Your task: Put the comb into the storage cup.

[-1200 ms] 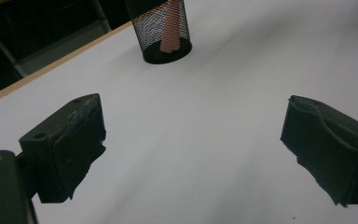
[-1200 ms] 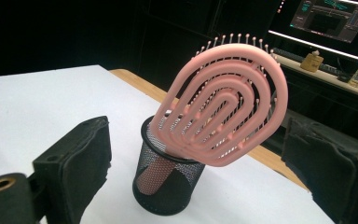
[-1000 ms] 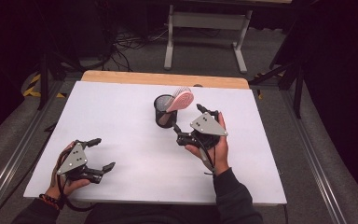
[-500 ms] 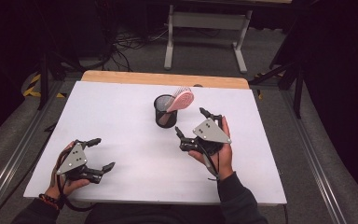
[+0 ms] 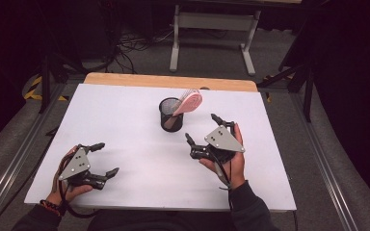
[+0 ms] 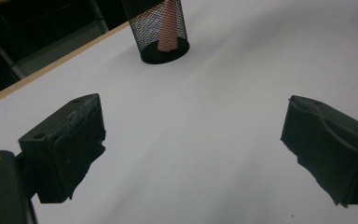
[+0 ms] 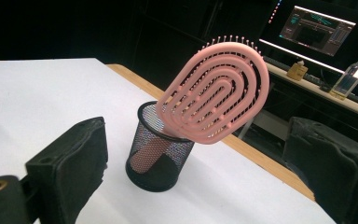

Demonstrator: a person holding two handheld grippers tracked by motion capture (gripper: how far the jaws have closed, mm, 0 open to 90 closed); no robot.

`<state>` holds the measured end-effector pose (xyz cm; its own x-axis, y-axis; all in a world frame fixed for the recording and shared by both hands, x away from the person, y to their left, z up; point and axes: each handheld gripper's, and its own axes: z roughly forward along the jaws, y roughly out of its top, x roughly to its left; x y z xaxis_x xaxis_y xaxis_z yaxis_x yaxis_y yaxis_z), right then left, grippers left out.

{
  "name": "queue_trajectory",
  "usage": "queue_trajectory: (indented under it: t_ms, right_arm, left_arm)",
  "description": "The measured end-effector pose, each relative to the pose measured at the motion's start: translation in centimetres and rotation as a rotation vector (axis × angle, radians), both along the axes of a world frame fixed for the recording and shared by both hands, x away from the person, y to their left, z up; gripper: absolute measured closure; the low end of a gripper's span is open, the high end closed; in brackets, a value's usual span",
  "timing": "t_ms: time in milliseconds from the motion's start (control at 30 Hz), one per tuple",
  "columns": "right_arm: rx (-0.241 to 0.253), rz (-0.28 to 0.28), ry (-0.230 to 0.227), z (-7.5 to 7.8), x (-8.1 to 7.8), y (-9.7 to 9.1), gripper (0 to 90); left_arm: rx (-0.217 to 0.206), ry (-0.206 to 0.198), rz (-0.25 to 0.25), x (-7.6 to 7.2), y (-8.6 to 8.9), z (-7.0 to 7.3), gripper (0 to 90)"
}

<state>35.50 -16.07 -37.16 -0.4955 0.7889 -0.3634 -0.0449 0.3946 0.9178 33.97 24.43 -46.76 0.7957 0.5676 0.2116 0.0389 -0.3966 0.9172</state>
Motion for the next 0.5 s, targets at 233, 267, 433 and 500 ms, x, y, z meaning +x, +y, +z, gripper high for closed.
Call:
queue_trajectory:
  t_ms: [233,267,433,500]
  right_arm:
    - [-0.007,0.002,-0.005,-0.1,-0.7,-0.4,6.9]
    - [-0.006,0.002,-0.005,-0.1,-0.8,-0.5,6.9]
    - [-0.007,0.006,-0.009,-0.1,-1.2,-0.8,6.9]
    - [-0.015,0.006,-0.013,-0.1,-1.4,-0.9,6.9]
  left_arm:
    - [0.002,-0.002,-0.005,0.0,0.0,0.0,6.9]
    - [0.002,-0.001,-0.006,0.0,0.0,0.1,6.9]
    - [0.003,-0.003,-0.005,0.0,0.0,0.1,6.9]
    - [0.004,-0.004,-0.005,0.0,0.0,0.1,6.9]
